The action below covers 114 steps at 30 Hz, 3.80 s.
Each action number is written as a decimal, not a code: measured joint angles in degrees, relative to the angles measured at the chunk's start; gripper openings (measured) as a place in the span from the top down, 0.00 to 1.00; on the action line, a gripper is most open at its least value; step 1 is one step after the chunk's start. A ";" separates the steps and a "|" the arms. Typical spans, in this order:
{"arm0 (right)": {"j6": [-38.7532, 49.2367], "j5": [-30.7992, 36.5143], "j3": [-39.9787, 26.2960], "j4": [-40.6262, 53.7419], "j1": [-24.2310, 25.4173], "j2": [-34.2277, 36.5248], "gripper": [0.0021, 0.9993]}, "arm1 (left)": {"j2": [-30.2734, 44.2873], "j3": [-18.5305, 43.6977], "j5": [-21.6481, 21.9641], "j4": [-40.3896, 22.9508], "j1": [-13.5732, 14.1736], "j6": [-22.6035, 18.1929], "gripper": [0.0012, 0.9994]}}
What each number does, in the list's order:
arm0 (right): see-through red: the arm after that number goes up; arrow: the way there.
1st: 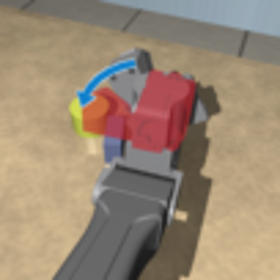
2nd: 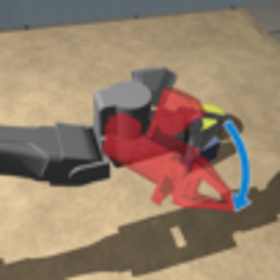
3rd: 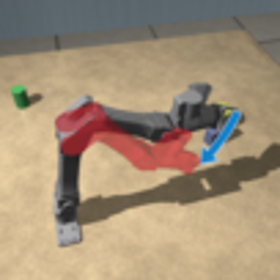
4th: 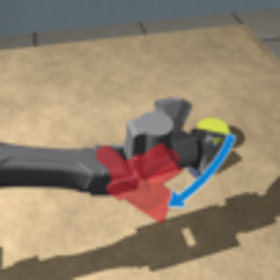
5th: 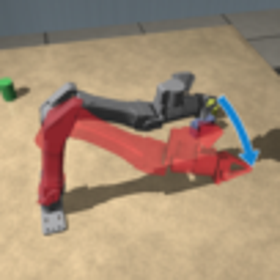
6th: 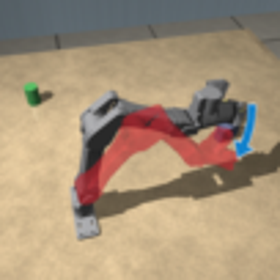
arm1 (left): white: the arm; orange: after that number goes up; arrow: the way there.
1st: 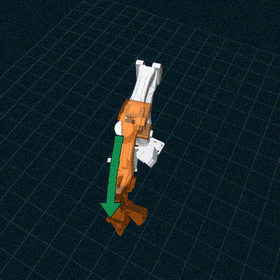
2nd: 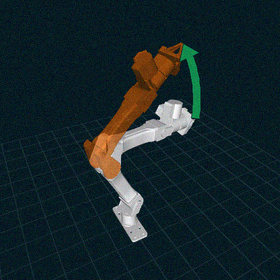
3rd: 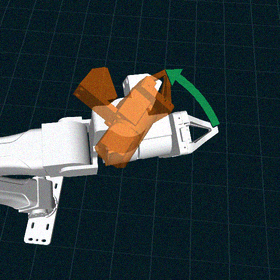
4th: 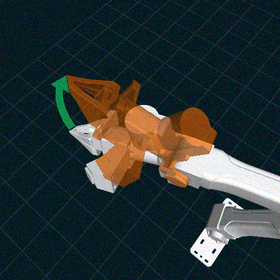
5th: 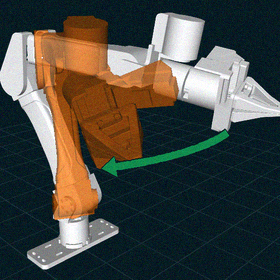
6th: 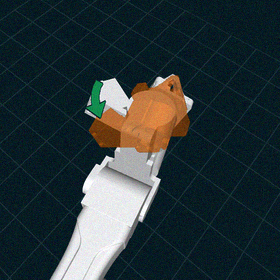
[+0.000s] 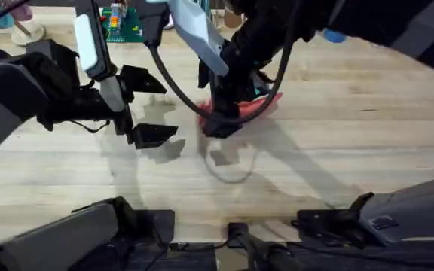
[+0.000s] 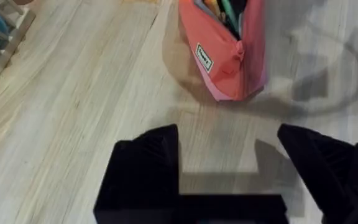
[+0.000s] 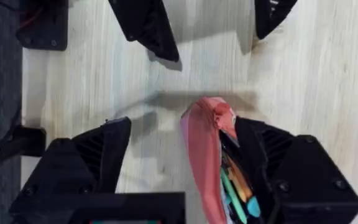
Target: Unzip the bag, pick up the pens from the table one at a time and place them inside, then zip the bag closed.
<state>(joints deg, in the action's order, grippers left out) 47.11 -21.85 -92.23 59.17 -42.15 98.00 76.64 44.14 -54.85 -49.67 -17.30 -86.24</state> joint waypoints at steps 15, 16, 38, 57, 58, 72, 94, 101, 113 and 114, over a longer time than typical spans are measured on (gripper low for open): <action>4.98 1.56 0.00 -1.98 -0.02 0.00 0.00 | 0.00 0.00 0.00 0.00 0.00 0.00 0.01; 5.06 2.09 0.00 -1.98 -0.02 0.00 0.00 | 0.00 0.00 0.00 0.00 0.00 0.00 0.01; -2.81 7.08 -0.37 -7.54 -0.04 6.12 0.00 | 0.00 0.00 -0.02 0.00 0.00 0.02 0.01; -9.44 7.08 -0.44 -8.18 -0.04 12.50 0.11 | 0.00 0.00 0.00 0.00 0.00 0.02 0.01; -9.46 7.08 -0.44 -8.17 -0.04 12.50 0.11 | 0.01 0.00 0.00 0.00 0.00 0.00 0.01; -9.84 7.73 -0.46 -7.81 -0.04 13.64 0.31 | 0.02 0.00 -0.01 0.00 0.00 0.00 0.01; -9.87 8.11 -0.46 -7.76 -0.17 13.64 0.97 | 0.00 0.00 0.00 0.00 0.00 0.00 0.01; -9.89 8.11 -0.50 -7.86 -0.17 13.64 0.97 | 0.00 0.00 0.00 0.00 0.00 0.00 0.01; -10.72 8.17 -3.41 -6.24 0.07 13.49 0.97 | 0.00 0.00 -0.02 0.00 0.00 0.00 0.01; -10.72 8.17 -3.41 -6.16 0.15 13.35 0.97 | 0.00 0.00 0.00 0.00 0.00 0.00 0.01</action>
<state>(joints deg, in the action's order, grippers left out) 36.38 -13.68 -95.64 53.01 -42.00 111.34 76.64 44.14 -54.85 -49.67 -17.30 -86.24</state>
